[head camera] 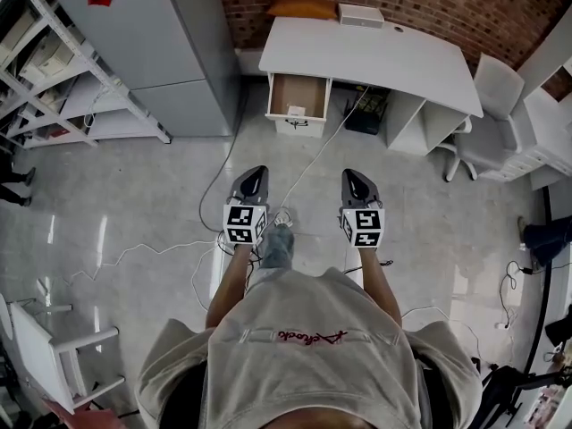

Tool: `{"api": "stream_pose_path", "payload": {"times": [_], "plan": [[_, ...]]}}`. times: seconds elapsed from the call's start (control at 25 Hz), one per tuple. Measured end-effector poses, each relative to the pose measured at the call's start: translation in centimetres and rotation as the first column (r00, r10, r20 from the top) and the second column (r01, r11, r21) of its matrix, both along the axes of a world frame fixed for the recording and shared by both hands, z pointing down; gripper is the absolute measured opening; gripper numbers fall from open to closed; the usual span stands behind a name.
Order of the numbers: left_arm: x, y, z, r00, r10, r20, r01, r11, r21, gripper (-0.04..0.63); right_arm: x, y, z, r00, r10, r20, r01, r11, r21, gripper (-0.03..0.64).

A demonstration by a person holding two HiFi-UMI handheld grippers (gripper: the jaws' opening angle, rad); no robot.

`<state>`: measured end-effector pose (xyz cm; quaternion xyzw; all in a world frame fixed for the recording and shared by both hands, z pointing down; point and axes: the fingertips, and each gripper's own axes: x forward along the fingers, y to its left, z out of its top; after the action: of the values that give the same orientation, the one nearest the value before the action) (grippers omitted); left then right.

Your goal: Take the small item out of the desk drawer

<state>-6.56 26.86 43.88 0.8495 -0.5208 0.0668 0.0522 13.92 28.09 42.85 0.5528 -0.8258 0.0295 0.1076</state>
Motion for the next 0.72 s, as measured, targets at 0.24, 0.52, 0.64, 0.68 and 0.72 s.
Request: {"api": "stream_pose_path", "payload": {"times": [0.24, 0.52, 0.64, 0.68, 0.72], "plan": [[-1.9, -6.4, 1.1, 1.000, -0.009, -0.013, 0.008, 1.000, -0.027, 0.009, -2.1, -6.1, 0.0, 1.000, -0.008, -0.025, 0.008, 1.000, -0.013, 0.012], [-2.9, -15.3, -0.7, 1.000, 0.023, -0.021, -0.023, 1.000, -0.008, 0.009, -3.9, -14.6, -1.7, 0.999, 0.007, -0.037, -0.007, 1.000, 0.000, 0.011], [-3.9, -18.6, -1.3, 0.999, 0.028, -0.024, -0.028, 1.000, -0.003, 0.009, -4.9, -17.9, -2.2, 0.999, 0.012, -0.040, -0.012, 1.000, 0.004, 0.011], [-4.3, -19.6, -1.3, 0.999, 0.028, -0.026, -0.028, 1.000, -0.002, 0.009, -5.2, -18.9, -2.3, 0.999, 0.013, -0.041, -0.013, 1.000, 0.004, 0.012], [-4.6, -20.7, -1.4, 0.999, 0.029, -0.027, -0.029, 1.000, -0.002, 0.009, -5.6, -19.9, -2.3, 0.999, 0.013, -0.042, -0.013, 1.000, 0.004, 0.011]]}}
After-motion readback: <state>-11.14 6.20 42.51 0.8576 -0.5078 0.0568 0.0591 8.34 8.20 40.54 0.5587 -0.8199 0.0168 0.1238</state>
